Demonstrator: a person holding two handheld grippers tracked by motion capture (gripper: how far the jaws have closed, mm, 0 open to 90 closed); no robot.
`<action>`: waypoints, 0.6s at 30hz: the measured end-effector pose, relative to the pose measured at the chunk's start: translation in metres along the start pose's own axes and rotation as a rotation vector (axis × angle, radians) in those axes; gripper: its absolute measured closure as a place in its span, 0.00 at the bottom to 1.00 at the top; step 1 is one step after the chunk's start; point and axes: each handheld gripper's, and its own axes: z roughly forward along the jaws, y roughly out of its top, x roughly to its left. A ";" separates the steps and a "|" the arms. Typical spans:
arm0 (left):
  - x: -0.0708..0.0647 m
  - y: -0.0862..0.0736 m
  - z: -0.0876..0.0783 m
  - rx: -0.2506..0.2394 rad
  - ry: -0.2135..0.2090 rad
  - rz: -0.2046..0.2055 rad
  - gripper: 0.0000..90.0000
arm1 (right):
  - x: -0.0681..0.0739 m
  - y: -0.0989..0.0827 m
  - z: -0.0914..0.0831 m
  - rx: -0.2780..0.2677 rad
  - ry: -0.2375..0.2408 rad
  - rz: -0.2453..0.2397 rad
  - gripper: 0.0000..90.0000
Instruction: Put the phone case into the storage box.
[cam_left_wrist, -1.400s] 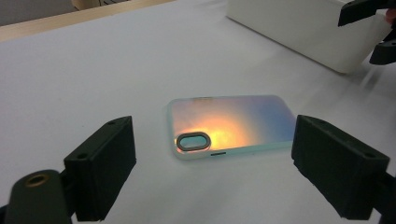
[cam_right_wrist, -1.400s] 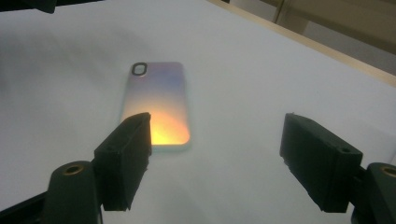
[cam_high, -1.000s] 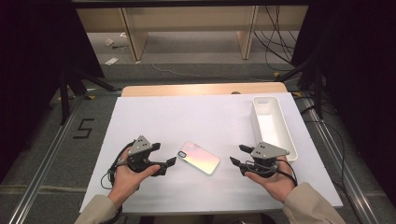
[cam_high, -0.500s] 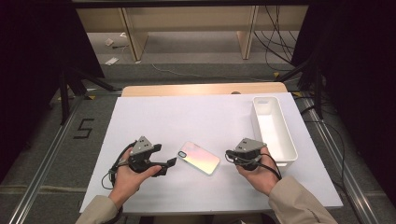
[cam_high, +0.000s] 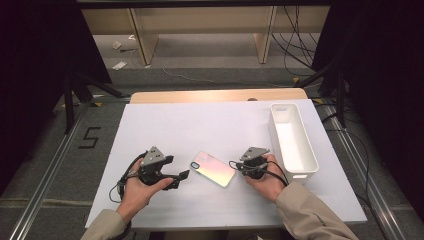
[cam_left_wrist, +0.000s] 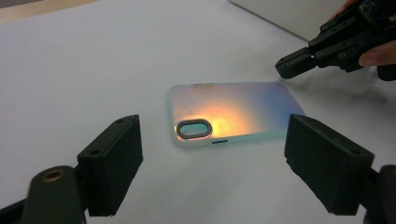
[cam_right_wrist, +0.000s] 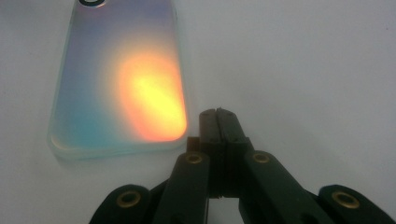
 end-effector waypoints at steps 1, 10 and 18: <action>0.000 0.000 0.000 0.000 0.000 0.000 0.21 | 0.000 0.000 0.000 0.000 0.000 0.000 1.00; 0.000 0.000 0.000 0.008 -0.001 -0.005 0.21 | 0.002 0.002 0.007 0.021 0.007 -0.004 1.00; 0.001 -0.001 0.001 0.021 0.003 -0.008 0.21 | 0.009 0.002 0.004 0.036 0.040 -0.001 1.00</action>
